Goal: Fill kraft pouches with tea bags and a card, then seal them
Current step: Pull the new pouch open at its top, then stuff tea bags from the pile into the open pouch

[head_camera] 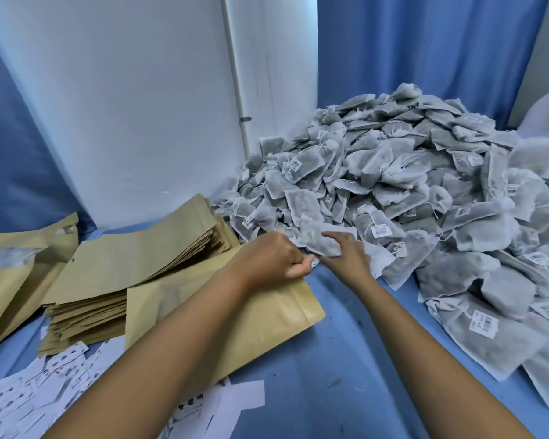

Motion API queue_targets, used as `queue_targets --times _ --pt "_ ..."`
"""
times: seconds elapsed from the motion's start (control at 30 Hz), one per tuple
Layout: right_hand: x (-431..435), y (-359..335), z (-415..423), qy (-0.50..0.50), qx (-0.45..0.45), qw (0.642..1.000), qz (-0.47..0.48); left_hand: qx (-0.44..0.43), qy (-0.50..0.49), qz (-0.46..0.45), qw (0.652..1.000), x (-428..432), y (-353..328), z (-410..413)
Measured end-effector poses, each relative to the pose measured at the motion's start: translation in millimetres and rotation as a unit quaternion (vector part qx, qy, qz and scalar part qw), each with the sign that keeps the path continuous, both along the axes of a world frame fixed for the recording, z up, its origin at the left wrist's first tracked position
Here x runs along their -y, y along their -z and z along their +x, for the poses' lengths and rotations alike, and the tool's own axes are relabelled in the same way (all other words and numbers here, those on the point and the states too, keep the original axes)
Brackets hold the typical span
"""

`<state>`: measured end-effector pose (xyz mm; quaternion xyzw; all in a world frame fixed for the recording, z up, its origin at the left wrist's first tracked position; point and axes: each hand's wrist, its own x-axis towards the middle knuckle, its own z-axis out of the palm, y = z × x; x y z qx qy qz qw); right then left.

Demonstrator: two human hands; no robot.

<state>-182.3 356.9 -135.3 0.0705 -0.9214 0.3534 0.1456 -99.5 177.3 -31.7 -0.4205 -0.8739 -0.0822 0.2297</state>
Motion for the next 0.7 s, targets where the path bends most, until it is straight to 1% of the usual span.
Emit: queue_targets --times 0.03,0.07,0.13,0.17,0.23,0.27,0.33,0.37,0.4,0.47,0.5,0.53,0.57,0.6,0.67,0.7 --pt "-8.5 1.9 -4.2 0.027 0.028 0.996 0.076 0.011 -0.009 0.010 1.000 -2.3 1.8 -3.2" --pt "-17.2 5.4 -6.6 0.048 0.077 0.985 0.145 0.016 -0.018 0.022 0.999 -4.7 4.1 -6.6" --pt "-35.2 19.3 -16.8 0.053 0.120 0.967 0.219 0.015 -0.032 0.046 0.998 -8.9 10.2 -11.0" --pt "-37.7 25.9 -23.2 0.059 0.109 0.967 0.222 0.008 -0.028 0.053 0.998 -11.1 12.5 -12.5" --pt "-33.2 33.4 -28.4 0.071 0.047 0.968 0.235 -0.003 -0.014 0.049 0.999 -14.4 17.0 -15.9" --pt "-31.9 37.4 -33.0 0.054 0.017 0.976 0.210 -0.007 -0.011 0.044 0.999 -15.7 18.9 -18.6" --pt "-31.4 36.3 -36.2 0.004 -0.017 0.997 0.070 -0.013 -0.011 0.044 0.999 -18.0 22.1 -23.8" --pt "-30.4 33.3 -33.6 -0.006 -0.033 0.999 0.001 -0.016 -0.010 0.049 0.999 -18.2 24.5 -26.8" --pt "-29.0 28.6 -30.9 0.008 -0.066 0.996 -0.053 -0.015 -0.010 0.051 0.999 -17.8 26.9 -29.8" --pt "-30.9 16.7 -29.8 0.102 -0.158 0.974 -0.126 0.002 -0.021 0.026 0.999 -18.4 29.7 -32.7" --pt "-35.1 10.7 -31.8 0.162 -0.190 0.959 -0.130 0.011 -0.026 0.010 1.000 -18.8 31.2 -34.3" --pt "-42.2 5.9 -36.0 0.222 -0.195 0.949 -0.110 0.018 -0.029 0.000 0.999 -18.8 33.1 -35.7" --pt "-50.2 3.3 -40.6 0.263 -0.164 0.948 -0.069 0.024 -0.033 -0.005 0.999 -18.9 34.4 -36.1" --pt "-58.7 3.6 -45.2 0.272 -0.104 0.956 -0.026 0.028 -0.037 -0.007 0.999 -19.1 34.8 -35.9" --pt "-71.0 10.3 -48.4 0.216 0.015 0.974 0.070 0.033 -0.043 -0.010 0.998 -18.9 35.8 -34.3" --pt "-73.5 15.6 -47.2 0.181 0.048 0.974 0.124 0.035 -0.044 -0.011 0.998 -18.5 35.8 -33.3"
